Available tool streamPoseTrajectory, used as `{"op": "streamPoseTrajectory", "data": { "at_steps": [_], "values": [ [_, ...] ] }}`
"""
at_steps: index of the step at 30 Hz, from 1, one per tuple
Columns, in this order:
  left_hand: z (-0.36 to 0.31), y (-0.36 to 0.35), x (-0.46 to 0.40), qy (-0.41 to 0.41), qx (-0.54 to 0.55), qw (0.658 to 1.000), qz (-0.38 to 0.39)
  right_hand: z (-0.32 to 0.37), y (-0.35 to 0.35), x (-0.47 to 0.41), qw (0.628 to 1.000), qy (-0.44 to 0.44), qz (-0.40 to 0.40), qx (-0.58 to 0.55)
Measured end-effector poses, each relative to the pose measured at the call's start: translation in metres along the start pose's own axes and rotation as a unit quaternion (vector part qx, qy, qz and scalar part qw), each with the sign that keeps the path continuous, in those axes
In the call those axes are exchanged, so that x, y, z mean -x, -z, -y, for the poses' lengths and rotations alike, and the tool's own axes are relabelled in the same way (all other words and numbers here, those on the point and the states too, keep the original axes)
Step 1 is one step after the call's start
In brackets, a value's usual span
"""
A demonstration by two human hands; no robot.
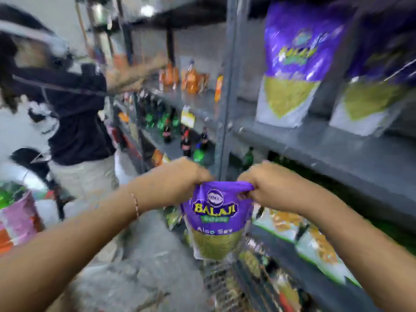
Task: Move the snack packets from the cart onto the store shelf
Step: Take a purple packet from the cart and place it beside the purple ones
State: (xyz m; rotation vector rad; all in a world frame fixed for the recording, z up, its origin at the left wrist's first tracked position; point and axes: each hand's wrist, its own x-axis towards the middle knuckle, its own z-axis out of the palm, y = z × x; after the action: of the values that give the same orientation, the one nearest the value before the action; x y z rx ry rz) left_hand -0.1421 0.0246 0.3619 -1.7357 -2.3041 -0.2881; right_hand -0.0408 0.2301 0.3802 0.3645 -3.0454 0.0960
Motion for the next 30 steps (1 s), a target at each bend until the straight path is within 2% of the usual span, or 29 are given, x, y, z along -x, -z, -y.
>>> {"op": "streamPoseTrajectory", "data": {
  "at_steps": [5, 9, 12, 16, 19, 21, 23, 24, 26, 27, 29, 30],
  "values": [
    [-0.028, 0.122, -0.126, -0.114, -0.061, 0.982, -0.139, -0.03, 0.153, 0.049, 0.975, -0.114, -0.157, 0.106],
    [-0.061, 0.178, -0.209, -0.139, -0.104, 0.962, -0.212, -0.054, 0.227, 0.083, 0.941, -0.178, -0.244, 0.153],
    [-0.081, 0.188, -0.259, -0.162, -0.081, 0.959, -0.217, -0.085, 0.252, 0.096, 0.915, -0.245, -0.272, 0.171],
    [-0.09, 0.165, -0.303, -0.167, -0.114, 0.958, -0.203, -0.127, 0.244, 0.102, 0.894, -0.312, -0.281, 0.155],
    [-0.097, 0.134, -0.32, -0.168, -0.096, 0.948, -0.251, -0.145, 0.225, 0.114, 0.872, -0.339, -0.322, 0.145],
    [-0.101, 0.113, -0.322, -0.172, -0.017, 0.919, -0.354, -0.151, 0.206, 0.12, 0.847, -0.329, -0.406, 0.093],
    [-0.106, 0.089, -0.311, -0.112, 0.143, 0.882, -0.435, -0.148, 0.178, 0.123, 0.816, -0.293, -0.496, -0.039],
    [-0.111, 0.072, -0.302, -0.062, 0.233, 0.862, -0.446, -0.144, 0.162, 0.126, 0.8, -0.276, -0.521, -0.106],
    [-0.116, 0.029, -0.285, 0.002, 0.413, 0.818, -0.401, -0.142, 0.124, 0.131, 0.781, -0.285, -0.52, -0.196],
    [-0.117, 0.005, -0.278, 0.0, 0.496, 0.792, -0.356, -0.143, 0.105, 0.134, 0.778, -0.312, -0.495, -0.229],
    [-0.116, -0.036, -0.267, -0.019, 0.598, 0.755, -0.267, -0.142, 0.068, 0.137, 0.778, -0.363, -0.431, -0.278],
    [-0.113, -0.049, -0.263, -0.02, 0.615, 0.753, -0.234, -0.141, 0.054, 0.137, 0.782, -0.376, -0.41, -0.28]
  ]
}}
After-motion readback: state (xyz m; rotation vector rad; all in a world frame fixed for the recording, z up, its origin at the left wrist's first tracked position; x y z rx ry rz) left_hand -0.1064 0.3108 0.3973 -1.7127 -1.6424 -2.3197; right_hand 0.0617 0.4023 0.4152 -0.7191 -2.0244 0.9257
